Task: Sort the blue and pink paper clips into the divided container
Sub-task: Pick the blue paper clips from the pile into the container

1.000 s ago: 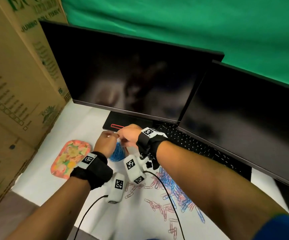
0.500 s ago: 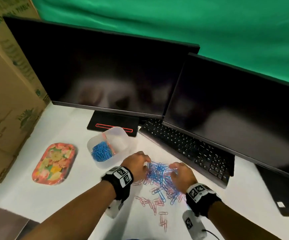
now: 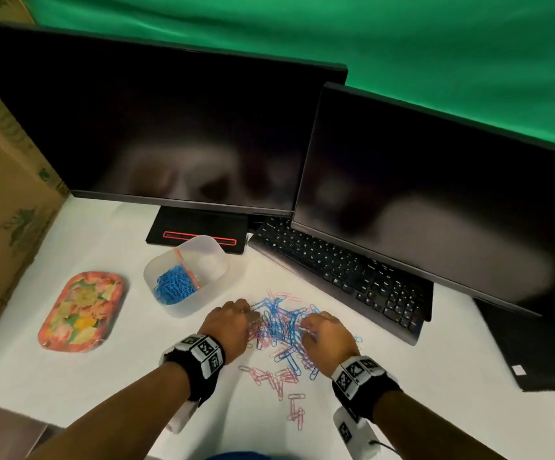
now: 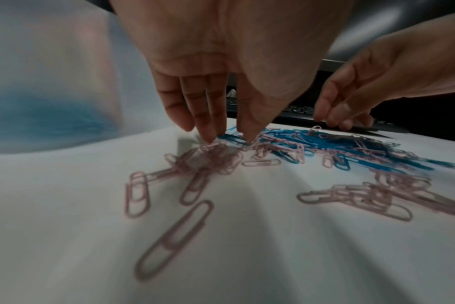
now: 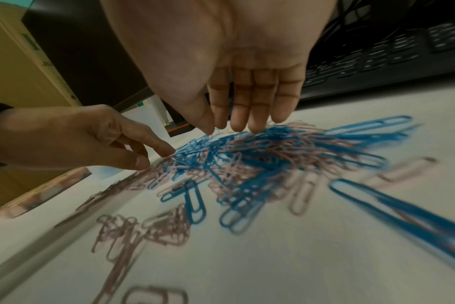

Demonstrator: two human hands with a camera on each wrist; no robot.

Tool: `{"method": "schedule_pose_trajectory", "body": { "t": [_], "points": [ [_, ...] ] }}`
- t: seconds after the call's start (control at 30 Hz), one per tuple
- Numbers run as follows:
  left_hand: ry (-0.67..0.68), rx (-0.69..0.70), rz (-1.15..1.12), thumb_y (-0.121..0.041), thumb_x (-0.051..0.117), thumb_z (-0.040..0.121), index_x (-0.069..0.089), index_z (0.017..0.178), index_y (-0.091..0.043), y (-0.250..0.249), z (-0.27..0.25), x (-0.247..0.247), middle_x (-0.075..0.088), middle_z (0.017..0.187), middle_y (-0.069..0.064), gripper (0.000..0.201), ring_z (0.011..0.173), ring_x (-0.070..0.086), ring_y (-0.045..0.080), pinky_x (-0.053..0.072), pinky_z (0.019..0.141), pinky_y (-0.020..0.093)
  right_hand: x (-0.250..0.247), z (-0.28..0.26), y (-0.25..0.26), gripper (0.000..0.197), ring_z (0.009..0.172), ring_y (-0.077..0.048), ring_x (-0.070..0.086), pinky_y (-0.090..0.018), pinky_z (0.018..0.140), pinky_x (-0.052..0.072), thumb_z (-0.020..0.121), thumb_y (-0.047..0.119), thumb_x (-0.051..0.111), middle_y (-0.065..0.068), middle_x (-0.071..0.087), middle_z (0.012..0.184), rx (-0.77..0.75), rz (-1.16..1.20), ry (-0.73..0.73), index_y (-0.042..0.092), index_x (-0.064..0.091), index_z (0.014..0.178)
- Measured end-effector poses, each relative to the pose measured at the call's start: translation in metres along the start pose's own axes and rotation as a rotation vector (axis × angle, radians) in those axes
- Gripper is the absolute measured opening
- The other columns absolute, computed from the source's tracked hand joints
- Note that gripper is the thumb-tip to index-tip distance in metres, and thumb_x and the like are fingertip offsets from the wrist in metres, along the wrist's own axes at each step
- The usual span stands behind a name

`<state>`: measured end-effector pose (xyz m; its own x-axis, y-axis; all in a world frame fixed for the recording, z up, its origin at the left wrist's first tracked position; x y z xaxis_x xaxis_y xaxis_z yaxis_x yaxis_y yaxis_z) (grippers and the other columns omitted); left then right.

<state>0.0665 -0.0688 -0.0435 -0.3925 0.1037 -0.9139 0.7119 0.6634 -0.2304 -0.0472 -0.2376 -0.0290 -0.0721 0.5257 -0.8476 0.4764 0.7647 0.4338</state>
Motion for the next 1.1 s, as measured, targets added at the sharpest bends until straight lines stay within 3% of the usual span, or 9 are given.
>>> {"method": "schedule_pose_trajectory", "body": {
  "t": [0.13, 0.37, 0.47, 0.63, 0.77, 0.9, 1.03, 1.1],
  "points": [
    [-0.022, -0.097, -0.044, -0.010, 0.048, 0.085, 0.056, 0.128, -0.027, 0.010, -0.003, -0.003, 0.052, 0.128, -0.001, 0.047, 0.115, 0.055, 0.025, 0.049, 0.092, 0.036, 0.006, 0.018, 0.021, 0.027, 0.101, -0.026, 0.062, -0.032, 0.083, 0.051, 0.089, 0.039, 0.057, -0.005, 0.061, 0.109, 0.105, -0.139, 0.085, 0.020, 0.064, 0.107],
    [-0.046, -0.140, -0.065, -0.021, 0.050, 0.088, 0.062, 0.107, -0.027, 0.022, -0.009, -0.002, 0.057, 0.110, -0.001, 0.024, 0.104, 0.058, 0.025, 0.047, 0.078, 0.033, 0.017, 0.024, 0.022, 0.018, 0.092, -0.024, 0.065, -0.028, 0.076, 0.054, 0.090, 0.031, 0.058, -0.006, 0.066, 0.102, 0.133, -0.115, 0.093, 0.015, 0.065, 0.097],
    [-0.031, -0.139, -0.051, -0.026, 0.051, 0.088, 0.062, 0.102, -0.024, 0.022, -0.010, 0.001, 0.056, 0.109, -0.001, 0.018, 0.102, 0.058, 0.024, 0.047, 0.077, 0.033, 0.013, 0.020, 0.017, 0.008, 0.083, -0.019, 0.064, -0.024, 0.070, 0.051, 0.087, 0.029, 0.062, 0.000, 0.067, 0.091, 0.152, 0.014, 0.068, 0.022, 0.064, 0.085],
    [0.040, -0.131, -0.066, -0.024, 0.055, 0.084, 0.062, 0.099, -0.019, 0.020, -0.012, 0.007, 0.054, 0.110, 0.001, 0.018, 0.103, 0.057, 0.024, 0.048, 0.080, 0.033, 0.006, 0.012, 0.009, 0.010, 0.069, -0.013, 0.066, -0.028, 0.068, 0.058, 0.083, 0.028, 0.067, 0.006, 0.068, 0.073, 0.144, 0.199, 0.043, 0.024, 0.065, 0.073],
    [0.026, -0.205, -0.249, -0.027, 0.064, 0.078, 0.053, 0.104, -0.023, 0.026, -0.012, 0.006, 0.058, 0.109, -0.002, 0.029, 0.100, 0.060, 0.021, 0.050, 0.082, 0.031, 0.002, 0.003, 0.009, 0.019, 0.060, -0.008, 0.058, -0.022, 0.063, 0.054, 0.082, 0.021, 0.069, 0.007, 0.062, 0.063, 0.107, 0.334, 0.033, 0.027, 0.060, 0.065],
    [0.035, -0.268, -0.285, -0.026, 0.064, 0.080, 0.049, 0.121, -0.026, 0.029, -0.007, 0.008, 0.059, 0.117, -0.002, 0.044, 0.108, 0.059, 0.021, 0.049, 0.090, 0.033, -0.002, -0.003, 0.010, 0.020, 0.058, -0.007, 0.055, -0.021, 0.062, 0.051, 0.079, 0.009, 0.072, 0.004, 0.062, 0.062, 0.102, 0.540, -0.003, 0.021, 0.061, 0.066],
    [0.054, -0.287, -0.235, -0.021, 0.059, 0.085, 0.057, 0.117, -0.023, 0.028, -0.003, 0.010, 0.063, 0.116, 0.003, 0.031, 0.107, 0.058, 0.023, 0.048, 0.088, 0.032, -0.008, -0.004, 0.008, 0.018, 0.070, -0.025, 0.066, -0.032, 0.071, 0.054, 0.079, -0.001, 0.069, -0.009, 0.069, 0.071, 0.180, 0.831, -0.023, 0.013, 0.063, 0.070],
    [0.063, -0.285, -0.235, -0.018, 0.057, 0.085, 0.061, 0.111, -0.023, 0.026, -0.003, 0.010, 0.063, 0.114, 0.003, 0.026, 0.105, 0.059, 0.023, 0.049, 0.086, 0.031, -0.014, -0.005, 0.010, 0.017, 0.070, -0.022, 0.061, -0.034, 0.072, 0.052, 0.082, -0.005, 0.064, -0.008, 0.069, 0.074, 0.216, 0.950, 0.009, 0.010, 0.064, 0.073]
  ]
}}
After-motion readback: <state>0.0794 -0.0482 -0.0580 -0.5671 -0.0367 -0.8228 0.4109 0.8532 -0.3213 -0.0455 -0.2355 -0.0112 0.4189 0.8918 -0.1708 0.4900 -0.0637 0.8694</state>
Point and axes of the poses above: each hand's wrist, its own z-axis towards the middle knuckle, its own x-axis out of the palm, y = z × x, the point moved 5 cm from there along z, towards the middle knuckle
